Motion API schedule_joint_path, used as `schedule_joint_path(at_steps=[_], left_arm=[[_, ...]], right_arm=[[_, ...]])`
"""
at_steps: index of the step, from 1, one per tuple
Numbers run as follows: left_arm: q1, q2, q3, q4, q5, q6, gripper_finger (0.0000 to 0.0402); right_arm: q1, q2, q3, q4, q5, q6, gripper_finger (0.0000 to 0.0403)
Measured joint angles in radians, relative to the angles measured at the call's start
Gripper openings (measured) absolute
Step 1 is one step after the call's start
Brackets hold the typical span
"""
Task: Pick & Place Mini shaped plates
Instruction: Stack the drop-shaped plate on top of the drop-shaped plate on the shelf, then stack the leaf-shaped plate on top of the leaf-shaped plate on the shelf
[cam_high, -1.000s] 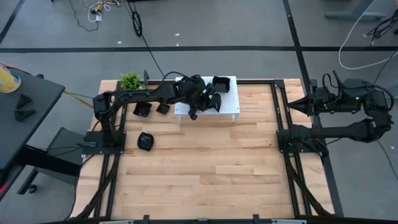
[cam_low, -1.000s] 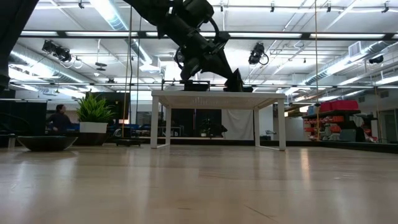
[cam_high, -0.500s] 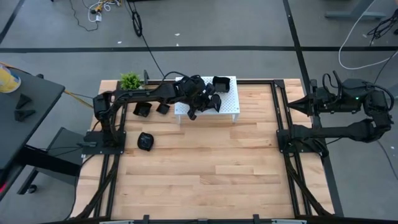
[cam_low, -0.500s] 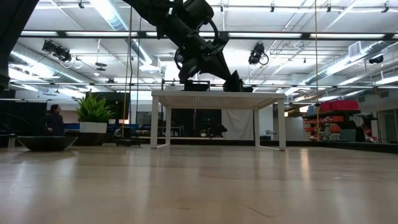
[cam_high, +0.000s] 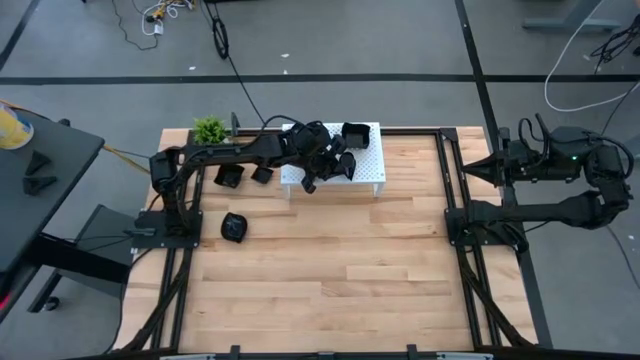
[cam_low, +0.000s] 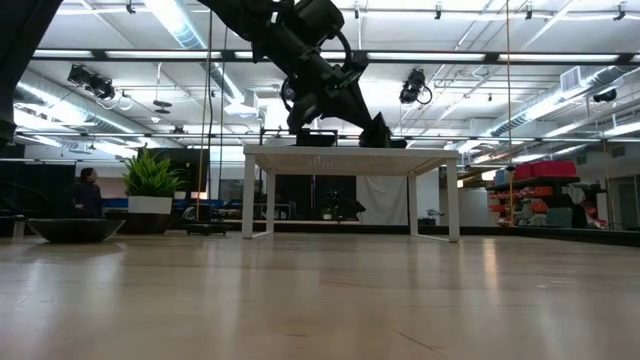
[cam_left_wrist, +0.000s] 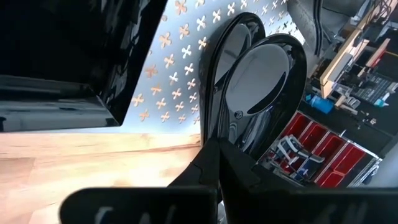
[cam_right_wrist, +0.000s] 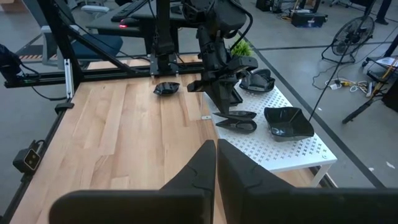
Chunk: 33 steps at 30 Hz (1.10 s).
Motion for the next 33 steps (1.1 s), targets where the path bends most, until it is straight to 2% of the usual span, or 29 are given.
schedule_joint_path(at_steps=[16, 25, 33], left_arm=[[0.004, 0.0, 0.0, 0.0, 0.007, 0.017, 0.0004], [0.009, 0.0, 0.0, 0.0, 0.007, 0.017, 0.0048], [0.01, 0.0, 0.0, 0.0, 0.008, 0.018, 0.0051]], right_arm=[[0.0, 0.0, 0.0, 0.0, 0.0, 0.0, 0.002], [0.0, 0.0, 0.0, 0.0, 0.0, 0.0, 0.002], [0.0, 0.0, 0.0, 0.0, 0.0, 0.0, 0.002]])
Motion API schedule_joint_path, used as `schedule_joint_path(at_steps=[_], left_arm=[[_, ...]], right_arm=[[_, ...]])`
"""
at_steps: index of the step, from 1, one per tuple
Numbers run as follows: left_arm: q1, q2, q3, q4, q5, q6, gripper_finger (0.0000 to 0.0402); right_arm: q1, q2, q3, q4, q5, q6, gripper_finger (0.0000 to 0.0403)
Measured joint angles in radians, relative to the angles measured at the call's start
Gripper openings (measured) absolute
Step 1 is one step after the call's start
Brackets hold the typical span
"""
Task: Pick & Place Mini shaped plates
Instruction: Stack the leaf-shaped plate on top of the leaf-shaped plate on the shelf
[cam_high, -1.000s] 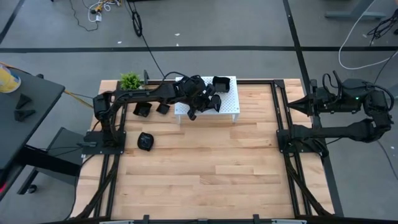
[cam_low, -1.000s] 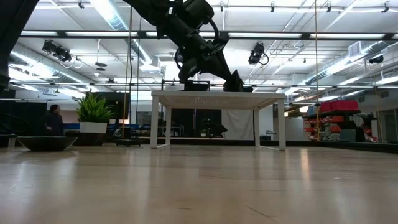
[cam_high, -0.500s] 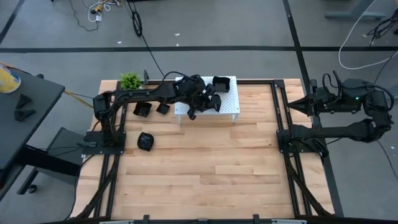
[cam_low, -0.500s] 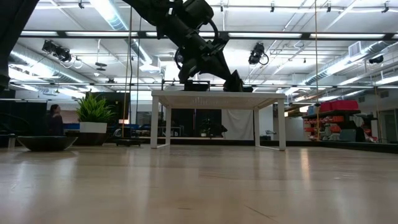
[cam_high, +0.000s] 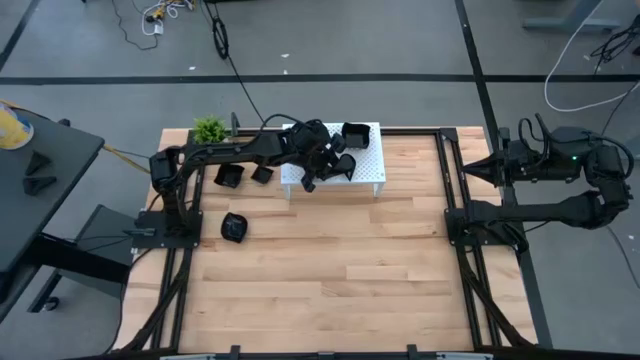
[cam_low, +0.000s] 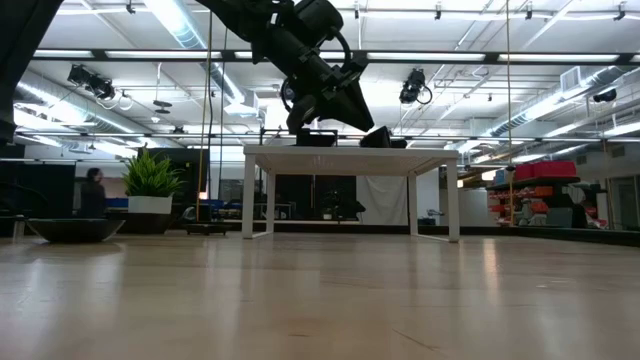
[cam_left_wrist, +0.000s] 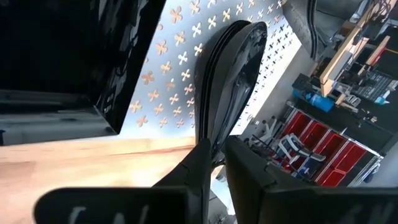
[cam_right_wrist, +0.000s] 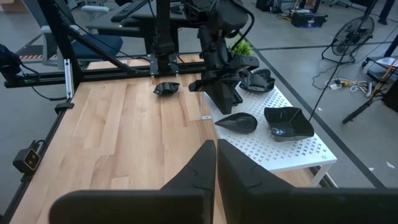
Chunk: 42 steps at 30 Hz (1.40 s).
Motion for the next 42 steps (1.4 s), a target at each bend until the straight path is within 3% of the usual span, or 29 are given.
schedule_joint_path(at_steps=[9, 18, 25, 34, 42], left_arm=[[-0.012, 0.0, 0.0, 0.027, 0.089, 0.137, 0.0051], [-0.046, -0.002, 0.0, 0.116, 0.187, 0.372, 0.0051], [-0.094, -0.002, 0.0, 0.115, 0.192, 0.649, 0.0051], [-0.177, -0.065, 0.001, -0.008, 0.096, 1.246, 0.0051], [-0.256, -0.123, 0.0, -0.211, 0.08, 1.41, 0.0051]], right_arm=[[0.0, 0.0, 0.0, 0.0, 0.0, 0.0, 0.002], [0.0, 0.0, 0.0, 0.0, 0.0, 0.0, 0.002], [0.0, 0.0, 0.0, 0.0, 0.0, 0.0, 0.002], [0.0, 0.0, 0.0, 0.0, 0.0, 0.0, 0.002], [0.0, 0.0, 0.0, 0.0, 0.0, 0.0, 0.002]])
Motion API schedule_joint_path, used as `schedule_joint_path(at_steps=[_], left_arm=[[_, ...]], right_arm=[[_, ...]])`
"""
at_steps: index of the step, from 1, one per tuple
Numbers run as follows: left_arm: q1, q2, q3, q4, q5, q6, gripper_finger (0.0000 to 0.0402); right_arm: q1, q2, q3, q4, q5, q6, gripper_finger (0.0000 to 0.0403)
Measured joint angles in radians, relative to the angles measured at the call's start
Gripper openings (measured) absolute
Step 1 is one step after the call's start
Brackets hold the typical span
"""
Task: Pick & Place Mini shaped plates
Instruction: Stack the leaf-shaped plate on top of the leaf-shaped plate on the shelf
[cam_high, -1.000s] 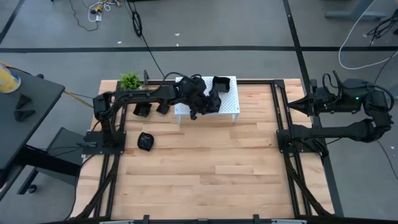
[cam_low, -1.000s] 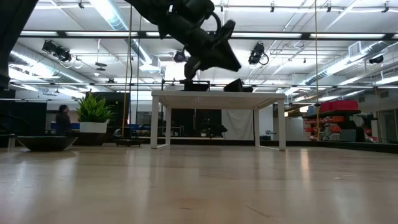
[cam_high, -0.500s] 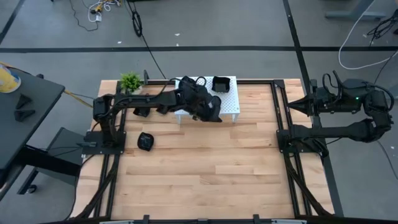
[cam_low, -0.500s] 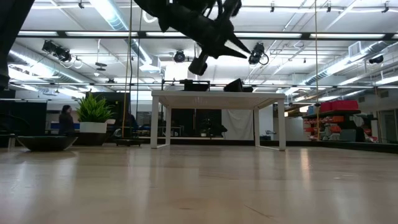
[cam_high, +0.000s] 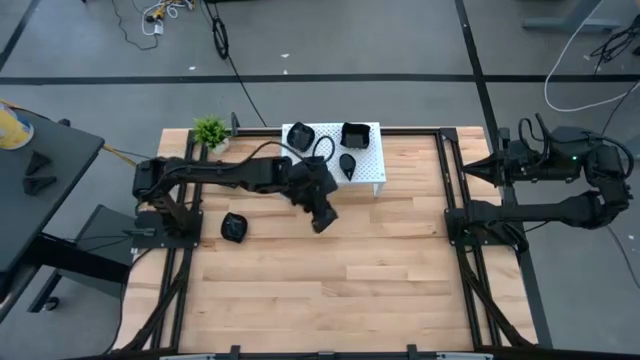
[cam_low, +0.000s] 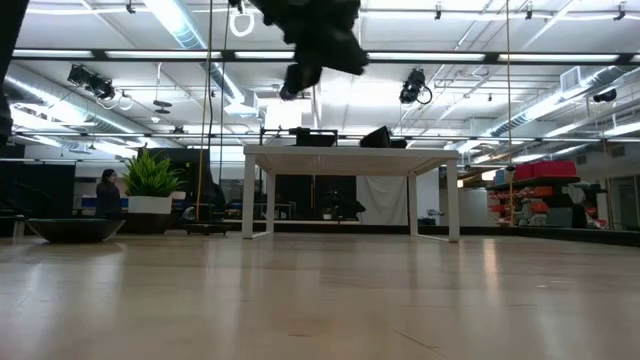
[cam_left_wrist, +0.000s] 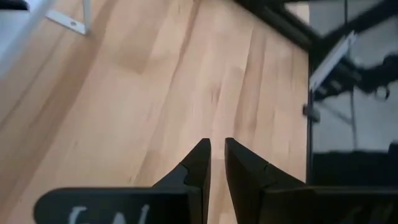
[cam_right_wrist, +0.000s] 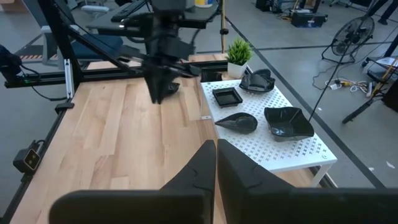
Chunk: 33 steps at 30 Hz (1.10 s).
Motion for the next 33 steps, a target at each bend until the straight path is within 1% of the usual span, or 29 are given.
schedule_joint_path(at_steps=[4, 7, 8, 10, 13, 15, 20, 26, 33], left_arm=[[-0.045, -0.033, 0.001, -0.137, -0.052, 0.094, 0.0051], [-0.073, -0.058, 0.0, -0.212, -0.104, 0.128, 0.0051], [-0.079, -0.067, -0.004, -0.225, -0.104, 0.132, 0.0051], [-0.089, -0.096, -0.055, -0.181, -0.083, 0.127, 0.0051], [-0.101, -0.151, -0.193, -0.069, -0.027, 0.042, 0.0051], [-0.108, -0.187, -0.276, -0.024, 0.001, -0.031, 0.0051], [-0.14, -0.255, -0.428, -0.02, -0.004, -0.169, 0.0051], [-0.19, -0.345, -0.563, -0.02, -0.022, -0.32, 0.0051], [-0.218, -0.456, -0.666, -0.028, -0.02, -0.398, 0.0051]], right_arm=[[0.0, 0.0, 0.0, 0.0, 0.0, 0.0, 0.002], [0.0, 0.0, 0.0, 0.0, 0.0, 0.0, 0.002], [0.0, 0.0, 0.0, 0.0, 0.0, 0.0, 0.002], [0.0, 0.0, 0.0, 0.0, 0.0, 0.0, 0.002], [0.0, 0.0, 0.0, 0.0, 0.0, 0.0, 0.002], [0.0, 0.0, 0.0, 0.0, 0.0, 0.0, 0.002], [0.0, 0.0, 0.0, 0.0, 0.0, 0.0, 0.002], [0.0, 0.0, 0.0, 0.0, 0.0, 0.0, 0.002], [0.0, 0.0, 0.0, 0.0, 0.0, 0.0, 0.002]])
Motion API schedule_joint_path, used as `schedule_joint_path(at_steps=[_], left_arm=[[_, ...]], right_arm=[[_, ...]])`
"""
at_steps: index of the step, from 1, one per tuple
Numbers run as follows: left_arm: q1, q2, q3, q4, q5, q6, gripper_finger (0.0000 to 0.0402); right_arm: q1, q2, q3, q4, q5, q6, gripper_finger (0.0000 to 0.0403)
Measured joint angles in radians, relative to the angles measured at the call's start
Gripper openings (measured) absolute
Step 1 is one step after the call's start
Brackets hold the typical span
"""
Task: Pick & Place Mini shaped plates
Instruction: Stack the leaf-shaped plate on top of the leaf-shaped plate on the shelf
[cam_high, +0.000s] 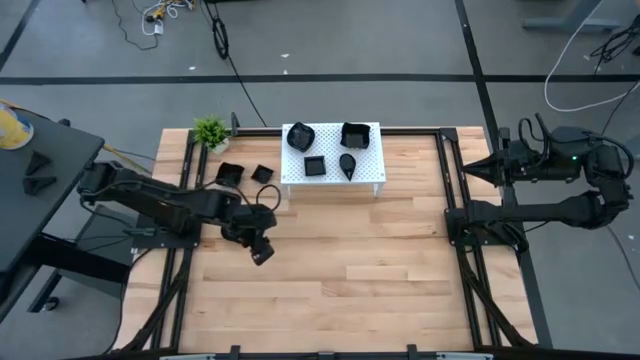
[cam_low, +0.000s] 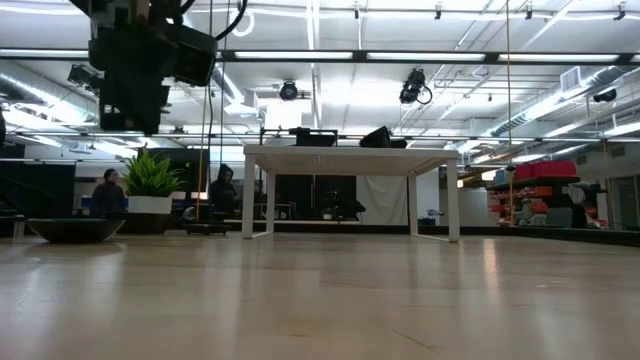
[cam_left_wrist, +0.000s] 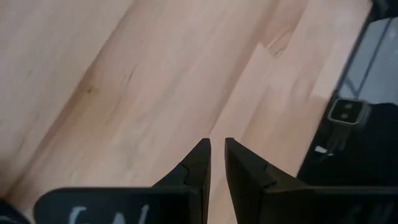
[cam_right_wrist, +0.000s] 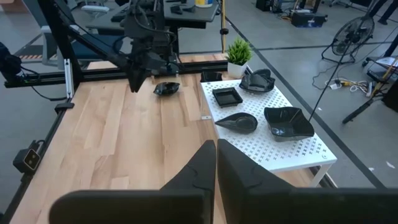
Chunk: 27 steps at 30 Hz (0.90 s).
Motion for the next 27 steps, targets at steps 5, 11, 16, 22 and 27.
schedule_joint_path(at_steps=[5, 11, 16, 22, 27], left_arm=[[0.001, -0.052, -0.046, -0.057, 0.055, -0.018, 0.0051], [0.002, -0.075, -0.051, -0.188, 0.074, 0.061, 0.0051], [0.003, -0.074, 0.027, -0.313, 0.041, 0.165, 0.0051], [0.004, -0.074, 0.139, -0.469, -0.012, 0.269, 0.0051], [0.006, -0.077, 0.236, -0.639, -0.027, 0.343, 0.0051]], right_arm=[[0.0, 0.0, 0.0, 0.0, 0.0, 0.0, 0.002], [0.0, 0.0, 0.0, 0.0, 0.0, 0.0, 0.002], [0.0, 0.0, 0.0, 0.0, 0.0, 0.0, 0.002], [0.0, 0.0, 0.0, 0.0, 0.0, 0.0, 0.002], [0.0, 0.0, 0.0, 0.0, 0.0, 0.0, 0.002]])
